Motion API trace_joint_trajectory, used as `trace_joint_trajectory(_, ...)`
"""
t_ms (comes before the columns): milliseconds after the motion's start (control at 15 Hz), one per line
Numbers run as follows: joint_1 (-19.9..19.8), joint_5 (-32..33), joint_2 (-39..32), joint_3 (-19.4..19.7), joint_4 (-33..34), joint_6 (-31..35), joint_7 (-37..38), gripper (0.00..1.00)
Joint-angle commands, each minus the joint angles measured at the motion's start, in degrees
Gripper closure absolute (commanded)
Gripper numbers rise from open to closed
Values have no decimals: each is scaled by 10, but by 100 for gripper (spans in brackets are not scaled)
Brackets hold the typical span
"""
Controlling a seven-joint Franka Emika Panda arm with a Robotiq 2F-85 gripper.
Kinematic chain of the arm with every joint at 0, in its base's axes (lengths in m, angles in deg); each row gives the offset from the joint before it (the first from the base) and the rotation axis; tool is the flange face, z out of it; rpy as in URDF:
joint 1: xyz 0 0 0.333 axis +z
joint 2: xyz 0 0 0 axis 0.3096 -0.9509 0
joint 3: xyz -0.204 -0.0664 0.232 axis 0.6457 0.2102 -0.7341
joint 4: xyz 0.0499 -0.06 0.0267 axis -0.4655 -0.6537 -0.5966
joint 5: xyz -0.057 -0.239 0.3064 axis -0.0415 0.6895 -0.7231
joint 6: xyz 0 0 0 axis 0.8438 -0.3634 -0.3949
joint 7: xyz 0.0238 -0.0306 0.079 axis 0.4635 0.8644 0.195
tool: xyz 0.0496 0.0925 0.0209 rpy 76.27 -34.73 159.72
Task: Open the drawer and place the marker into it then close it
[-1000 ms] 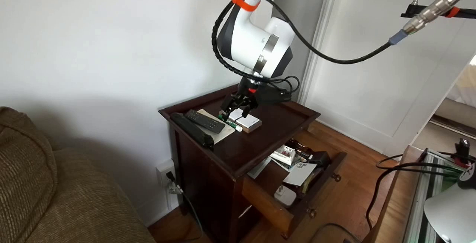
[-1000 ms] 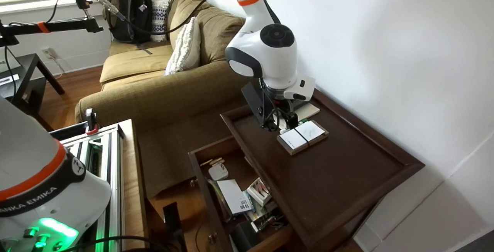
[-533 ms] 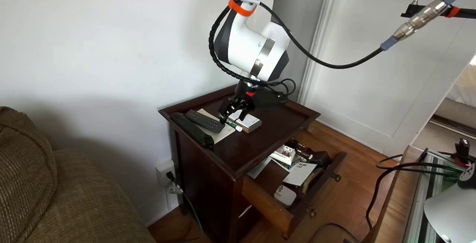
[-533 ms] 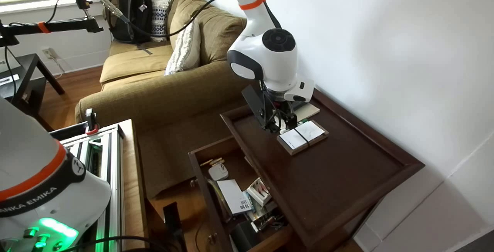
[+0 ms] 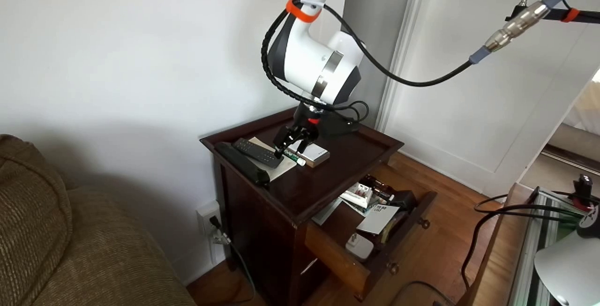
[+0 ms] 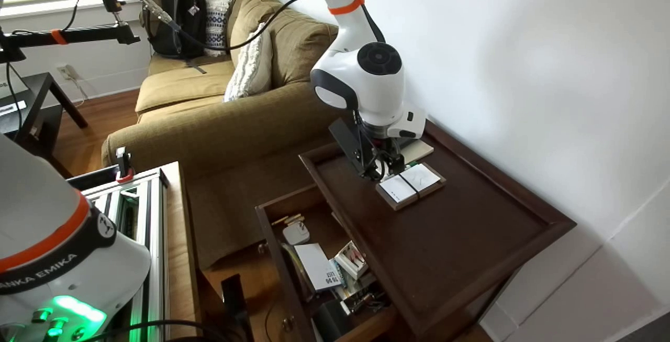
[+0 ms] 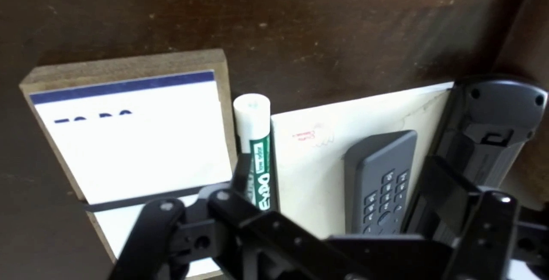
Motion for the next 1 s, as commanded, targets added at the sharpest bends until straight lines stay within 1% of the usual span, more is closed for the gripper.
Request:
trace_joint_trajectory(0,-17,-17,-14,-14,11,-8,-36,0)
trace_joint_trajectory(333,-21,-13,-30,-16,14,-2,-40,0)
trace_joint_trajectory(933,-12,-1,-16,13,-12,19,-19,0)
